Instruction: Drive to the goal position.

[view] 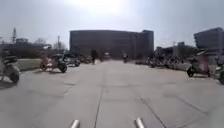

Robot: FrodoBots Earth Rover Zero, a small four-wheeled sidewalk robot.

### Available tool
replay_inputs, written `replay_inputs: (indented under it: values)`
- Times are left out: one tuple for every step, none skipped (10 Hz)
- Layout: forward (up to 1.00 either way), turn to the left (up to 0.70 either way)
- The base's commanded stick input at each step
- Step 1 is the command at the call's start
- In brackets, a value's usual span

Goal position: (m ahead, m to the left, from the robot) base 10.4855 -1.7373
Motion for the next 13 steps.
replay_inputs:
  values:
    - [0.85, 0.01]
    - [0.85, 0.01]
    - [0.85, 0.01]
    - [0.85, 0.01]
    - [0.85, 0.01]
    - [0.85, 0.01]
    - [0.85, 0.01]
    - [0.85, 0.01]
    - [0.85, 0.01]
    - [0.85, -0.09]
    - [0.85, -0.21]
    - [0.85, -0.33]
    - [0.85, -0.28]
